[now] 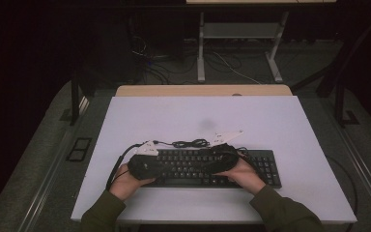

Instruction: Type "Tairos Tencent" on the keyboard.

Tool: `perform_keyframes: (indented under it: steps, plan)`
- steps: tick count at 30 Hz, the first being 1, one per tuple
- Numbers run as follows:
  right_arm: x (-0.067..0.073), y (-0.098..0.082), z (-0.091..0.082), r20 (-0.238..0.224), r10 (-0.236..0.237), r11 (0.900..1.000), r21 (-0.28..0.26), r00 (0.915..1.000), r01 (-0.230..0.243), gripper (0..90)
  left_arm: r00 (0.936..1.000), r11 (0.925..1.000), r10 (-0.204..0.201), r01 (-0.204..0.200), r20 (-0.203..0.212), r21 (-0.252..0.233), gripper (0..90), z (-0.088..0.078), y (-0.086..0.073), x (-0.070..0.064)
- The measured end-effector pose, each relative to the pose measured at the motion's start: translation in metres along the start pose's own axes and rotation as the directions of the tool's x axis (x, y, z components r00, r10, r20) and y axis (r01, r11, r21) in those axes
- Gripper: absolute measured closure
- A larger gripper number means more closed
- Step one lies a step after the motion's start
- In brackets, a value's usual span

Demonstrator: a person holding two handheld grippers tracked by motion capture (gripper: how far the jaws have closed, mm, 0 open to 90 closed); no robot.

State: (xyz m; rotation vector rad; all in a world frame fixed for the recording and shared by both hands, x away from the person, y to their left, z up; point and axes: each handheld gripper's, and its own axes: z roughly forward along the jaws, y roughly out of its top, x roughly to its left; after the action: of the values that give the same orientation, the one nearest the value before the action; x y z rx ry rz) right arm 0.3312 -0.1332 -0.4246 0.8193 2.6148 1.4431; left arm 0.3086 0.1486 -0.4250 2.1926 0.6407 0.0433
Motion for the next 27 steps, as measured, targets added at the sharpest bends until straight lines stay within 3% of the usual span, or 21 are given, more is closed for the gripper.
perform_keyframes:
  steps: [16,27]
  plan:
    - [0.0001,0.0003,-0.0002,0.004,0.001,1.0,-0.004,1.0,-0.001,36.8,0.9998,0.9982,0.012,-0.013,0.015,0.058,89.5,0.0087,-0.0036,-0.0003]
    - [0.0,0.0006,-0.0004,0.004,0.0,1.0,-0.011,1.0,0.0,36.8,0.9998,0.9996,0.015,-0.016,0.01,0.025,89.5,0.0029,-0.0002,-0.0002]
